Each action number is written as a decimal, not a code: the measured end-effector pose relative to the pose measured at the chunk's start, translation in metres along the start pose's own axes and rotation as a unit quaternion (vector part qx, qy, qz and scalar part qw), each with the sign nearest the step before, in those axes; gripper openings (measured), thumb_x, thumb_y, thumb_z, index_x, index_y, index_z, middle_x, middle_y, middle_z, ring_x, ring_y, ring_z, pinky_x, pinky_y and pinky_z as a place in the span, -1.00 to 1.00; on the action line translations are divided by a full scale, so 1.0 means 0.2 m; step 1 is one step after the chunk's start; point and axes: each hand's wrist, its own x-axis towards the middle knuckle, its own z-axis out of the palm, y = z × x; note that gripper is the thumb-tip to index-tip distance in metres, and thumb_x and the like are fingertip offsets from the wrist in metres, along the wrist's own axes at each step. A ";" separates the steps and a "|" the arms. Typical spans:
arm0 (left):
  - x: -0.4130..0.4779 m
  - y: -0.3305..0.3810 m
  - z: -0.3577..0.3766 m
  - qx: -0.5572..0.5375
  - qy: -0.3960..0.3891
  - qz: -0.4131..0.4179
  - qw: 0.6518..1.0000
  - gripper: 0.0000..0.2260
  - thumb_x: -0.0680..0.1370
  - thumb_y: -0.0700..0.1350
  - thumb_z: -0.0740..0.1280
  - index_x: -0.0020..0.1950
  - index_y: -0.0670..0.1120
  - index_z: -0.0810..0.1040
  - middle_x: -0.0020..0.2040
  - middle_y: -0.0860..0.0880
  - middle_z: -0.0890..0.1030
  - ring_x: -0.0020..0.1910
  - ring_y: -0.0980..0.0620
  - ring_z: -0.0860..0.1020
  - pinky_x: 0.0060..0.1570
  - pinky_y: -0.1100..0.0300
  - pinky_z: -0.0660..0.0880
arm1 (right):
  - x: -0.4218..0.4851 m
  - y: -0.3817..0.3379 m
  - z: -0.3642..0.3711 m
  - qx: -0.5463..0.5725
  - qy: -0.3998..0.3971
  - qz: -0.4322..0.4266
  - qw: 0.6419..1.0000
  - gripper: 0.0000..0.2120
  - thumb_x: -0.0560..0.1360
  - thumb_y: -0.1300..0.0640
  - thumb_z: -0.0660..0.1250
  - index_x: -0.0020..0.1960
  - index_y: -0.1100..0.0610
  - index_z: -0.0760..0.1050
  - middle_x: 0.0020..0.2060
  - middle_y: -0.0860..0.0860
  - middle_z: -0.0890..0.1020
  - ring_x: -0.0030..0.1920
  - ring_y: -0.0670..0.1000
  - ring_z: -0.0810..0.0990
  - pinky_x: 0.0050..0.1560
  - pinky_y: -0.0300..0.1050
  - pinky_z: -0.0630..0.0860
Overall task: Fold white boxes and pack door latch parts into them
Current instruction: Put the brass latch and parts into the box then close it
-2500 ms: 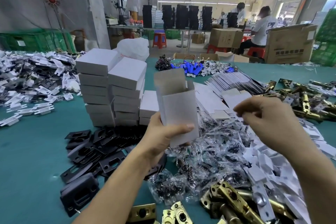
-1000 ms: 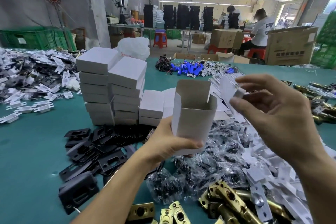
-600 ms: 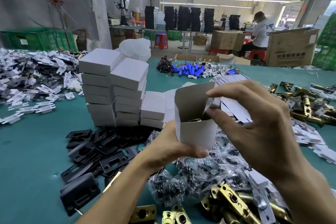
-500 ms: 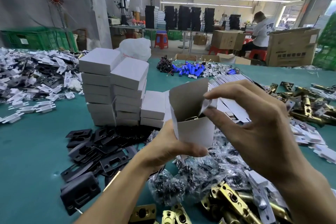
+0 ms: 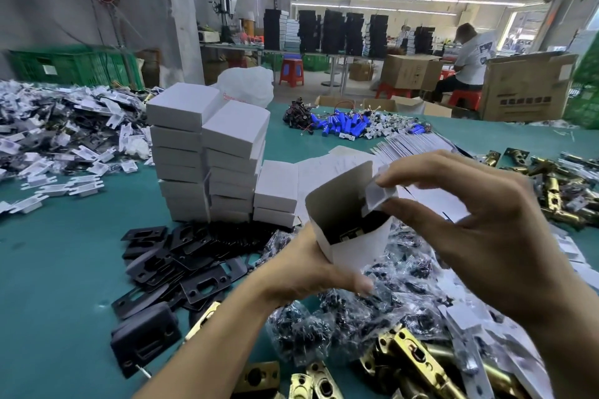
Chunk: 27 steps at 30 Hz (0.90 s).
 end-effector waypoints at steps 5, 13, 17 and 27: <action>0.01 -0.02 0.00 -0.005 0.038 0.016 0.999 -0.53 0.28 -0.27 0.51 -0.01 0.26 0.64 -0.10 0.24 0.62 -0.05 0.24 0.56 -0.04 0.26 0.54 | 0.01 -0.04 -0.02 -0.047 0.006 -0.046 0.998 -0.78 0.48 0.10 0.45 0.12 0.00 0.59 -0.04 -0.15 0.61 -0.04 -0.11 0.60 -0.07 -0.17 0.49; 0.02 -0.03 0.00 0.022 0.015 0.028 0.999 -0.59 0.32 -0.29 0.47 0.08 0.06 0.60 -0.05 -0.02 0.59 -0.06 0.05 0.56 -0.14 0.13 0.51 | 0.00 0.01 0.03 -0.104 -0.034 -0.041 0.993 -0.79 0.49 0.08 0.38 0.10 -0.08 0.51 -0.07 -0.26 0.58 -0.04 -0.04 0.55 -0.06 0.04 0.50; 0.03 -0.06 -0.02 0.031 0.002 -0.015 0.999 -0.66 0.34 -0.20 0.49 0.07 0.03 0.58 -0.08 0.02 0.58 -0.03 0.03 0.57 -0.09 0.05 0.57 | -0.02 0.03 -0.04 -0.101 -0.063 0.001 0.993 -0.91 0.51 0.06 0.43 0.01 -0.02 0.61 -0.13 -0.11 0.67 -0.08 0.05 0.62 -0.20 0.09 0.55; 0.03 -0.08 -0.01 0.044 0.000 -0.036 0.998 -0.73 0.41 -0.12 0.50 0.09 -0.04 0.62 -0.05 -0.01 0.61 0.00 -0.02 0.57 0.05 0.00 0.56 | -0.02 0.04 -0.06 -0.133 -0.163 0.123 0.970 -0.82 0.44 -0.08 0.29 -0.01 -0.13 0.60 -0.11 -0.28 0.55 -0.02 -0.14 0.51 -0.03 -0.08 0.44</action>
